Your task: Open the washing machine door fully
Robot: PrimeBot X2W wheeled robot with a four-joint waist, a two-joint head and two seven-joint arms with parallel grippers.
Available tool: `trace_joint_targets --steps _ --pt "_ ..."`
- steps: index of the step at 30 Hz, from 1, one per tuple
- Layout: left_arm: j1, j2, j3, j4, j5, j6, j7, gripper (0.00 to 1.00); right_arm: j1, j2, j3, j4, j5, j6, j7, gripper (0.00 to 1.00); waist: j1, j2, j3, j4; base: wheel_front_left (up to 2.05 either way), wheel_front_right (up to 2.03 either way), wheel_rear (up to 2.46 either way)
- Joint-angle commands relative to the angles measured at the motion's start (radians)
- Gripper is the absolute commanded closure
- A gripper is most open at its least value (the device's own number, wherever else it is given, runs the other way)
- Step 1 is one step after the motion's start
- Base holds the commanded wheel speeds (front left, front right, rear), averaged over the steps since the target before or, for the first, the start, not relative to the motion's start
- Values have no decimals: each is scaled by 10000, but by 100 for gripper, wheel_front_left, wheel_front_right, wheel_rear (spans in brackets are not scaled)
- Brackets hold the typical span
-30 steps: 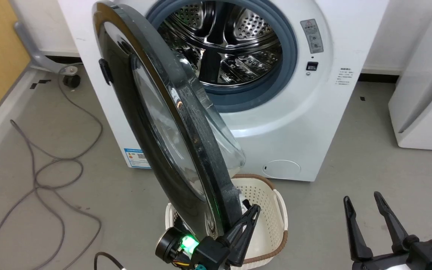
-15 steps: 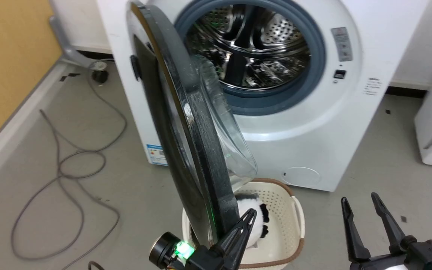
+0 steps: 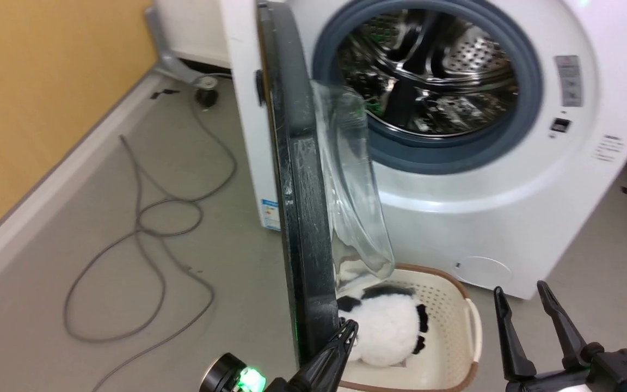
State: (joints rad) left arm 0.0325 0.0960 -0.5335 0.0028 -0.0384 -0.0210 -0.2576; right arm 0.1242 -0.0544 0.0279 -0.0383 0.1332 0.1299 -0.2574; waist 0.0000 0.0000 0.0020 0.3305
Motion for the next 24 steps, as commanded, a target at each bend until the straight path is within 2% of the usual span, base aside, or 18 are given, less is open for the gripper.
trace_joint_targets --steps 1,15,24 --pt "108 113 113 -14 45 27 -42 100 82 41 2 25 32 8 -44 0 0 0 9 241 0 0 0" --pt "283 369 197 -208 52 77 -42 100 1 41 -5 53 70 8 -44 0 0 0 201 1608 0 0 0" --pt "461 489 849 -487 -112 566 -42 100 -373 41 328 208 -78 8 -44 0 0 0 534 1942 0 0 0"
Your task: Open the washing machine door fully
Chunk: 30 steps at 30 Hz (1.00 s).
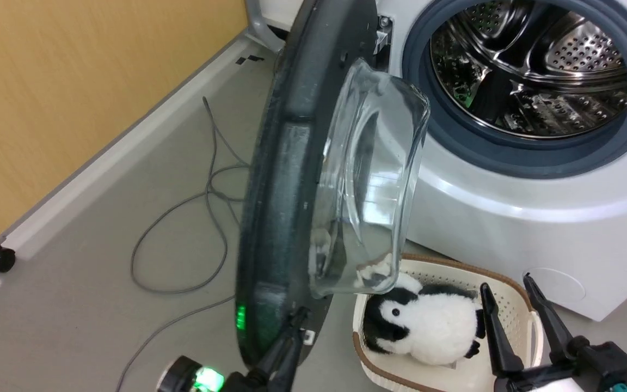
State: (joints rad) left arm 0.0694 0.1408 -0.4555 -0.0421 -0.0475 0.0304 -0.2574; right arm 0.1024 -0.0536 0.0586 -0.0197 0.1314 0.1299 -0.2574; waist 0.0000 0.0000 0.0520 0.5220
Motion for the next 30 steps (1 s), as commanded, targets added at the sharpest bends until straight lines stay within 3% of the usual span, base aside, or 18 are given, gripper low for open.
trace_joint_targets --steps 1,9,18,30 --pt "93 71 155 -72 -27 98 -44 100 -199 34 63 49 -86 8 -44 0 0 0 58 41 0 0 0" --pt "154 431 1142 -176 -269 475 -44 100 -370 34 166 169 -180 8 -44 0 0 0 204 119 0 0 0" --pt "-345 885 2375 673 -912 533 -44 100 -253 34 24 150 -267 8 -44 0 0 0 397 153 0 0 0" --pt "-2056 414 4037 2125 -1874 410 -44 100 -398 34 -210 34 -737 8 -44 0 0 0 1238 -252 0 0 0"
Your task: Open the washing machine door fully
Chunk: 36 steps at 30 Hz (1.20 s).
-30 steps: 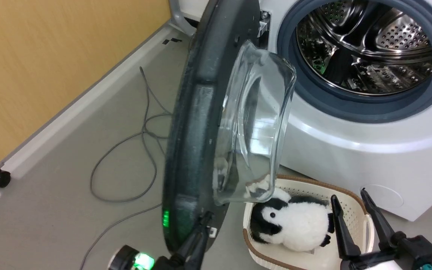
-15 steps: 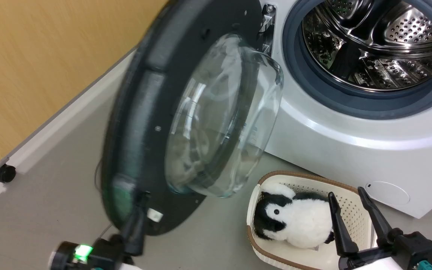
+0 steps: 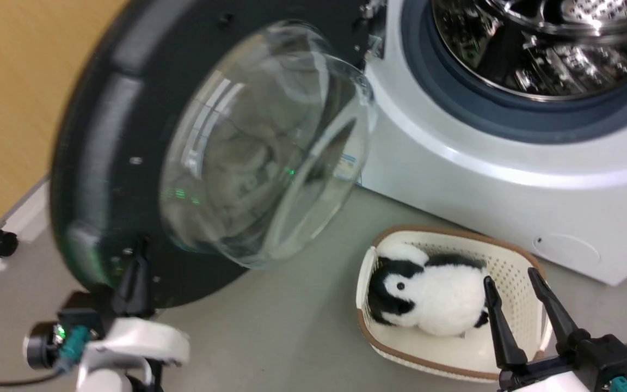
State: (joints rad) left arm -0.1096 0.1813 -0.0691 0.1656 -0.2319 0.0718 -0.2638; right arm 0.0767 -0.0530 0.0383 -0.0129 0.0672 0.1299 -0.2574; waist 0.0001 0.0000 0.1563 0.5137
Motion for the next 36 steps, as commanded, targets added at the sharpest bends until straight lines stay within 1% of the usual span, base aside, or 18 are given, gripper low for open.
trace_joint_targets --steps 1,9,10,12,16,18,21,28,36 --pt "-401 -29 350 120 -67 1 20 100 -188 28 -9 -29 -143 8 -44 0 -1 0 289 -233 0 0 0" --pt "-1205 -96 1950 731 -231 9 20 100 -595 -176 51 -50 -256 8 -44 0 -1 0 1017 -765 0 0 0" --pt "-1205 -96 1950 731 -231 9 20 100 -595 -176 51 -50 -256 8 -44 0 -1 0 1017 -765 0 0 0" --pt "-1367 -114 2356 886 -277 -38 20 100 -667 -232 29 -53 -254 8 -44 0 -1 0 1160 -849 0 0 0" --pt "-1787 -72 3185 1331 -387 -215 20 100 -824 -349 38 -71 -247 8 -44 0 -1 0 1441 -990 0 0 0" --pt "-2062 -156 3670 1544 -639 -404 20 100 -913 -405 59 -72 -242 8 -44 0 -1 0 1565 -1056 0 0 0" --pt "-2404 -143 4213 1776 -667 -606 20 100 -1054 -477 82 -69 -237 8 -44 0 -1 0 1737 -1149 0 0 0" --pt "-3107 360 5044 2649 -325 -883 20 100 -1333 -592 126 -51 -256 8 -44 0 -1 0 2096 -1433 0 0 0" --pt "-3701 1005 5919 3698 -50 -1040 20 100 -1474 -652 81 -43 -275 8 -44 0 -1 0 2351 -1814 0 0 0"
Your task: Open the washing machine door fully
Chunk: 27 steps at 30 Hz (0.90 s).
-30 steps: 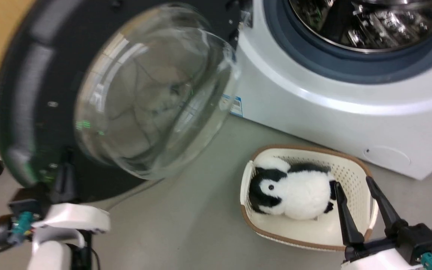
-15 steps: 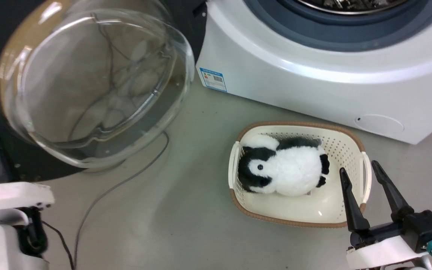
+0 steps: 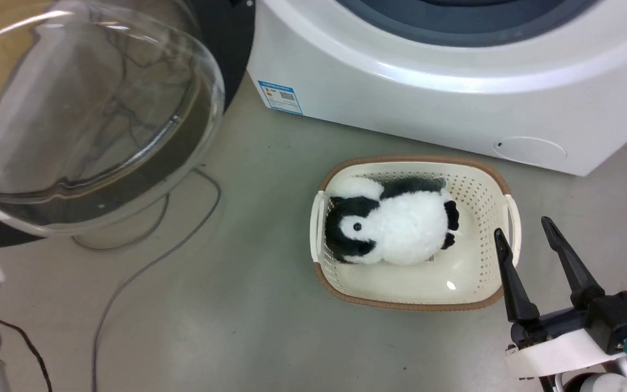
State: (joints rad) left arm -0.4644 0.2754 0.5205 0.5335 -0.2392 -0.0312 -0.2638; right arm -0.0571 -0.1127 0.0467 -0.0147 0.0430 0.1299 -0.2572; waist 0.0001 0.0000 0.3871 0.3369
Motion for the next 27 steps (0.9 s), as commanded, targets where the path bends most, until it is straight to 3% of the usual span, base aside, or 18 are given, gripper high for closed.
trace_joint_targets --steps 1,8,17,27 --pt "-207 118 124 108 47 -39 20 100 -148 -68 -18 -28 -31 8 -46 0 -1 0 70 -87 0 0 0" --pt "-562 223 594 614 251 -228 20 100 -164 -152 -72 -42 -25 8 -46 0 -1 0 138 -242 0 0 0" --pt "-228 -373 940 147 740 -471 20 100 39 62 -169 55 -51 8 -46 0 -1 0 -544 -297 0 0 0" --pt "763 -1172 850 -1373 1365 -786 20 100 521 435 -416 37 -53 8 -46 0 -1 0 -1945 -434 0 0 0"
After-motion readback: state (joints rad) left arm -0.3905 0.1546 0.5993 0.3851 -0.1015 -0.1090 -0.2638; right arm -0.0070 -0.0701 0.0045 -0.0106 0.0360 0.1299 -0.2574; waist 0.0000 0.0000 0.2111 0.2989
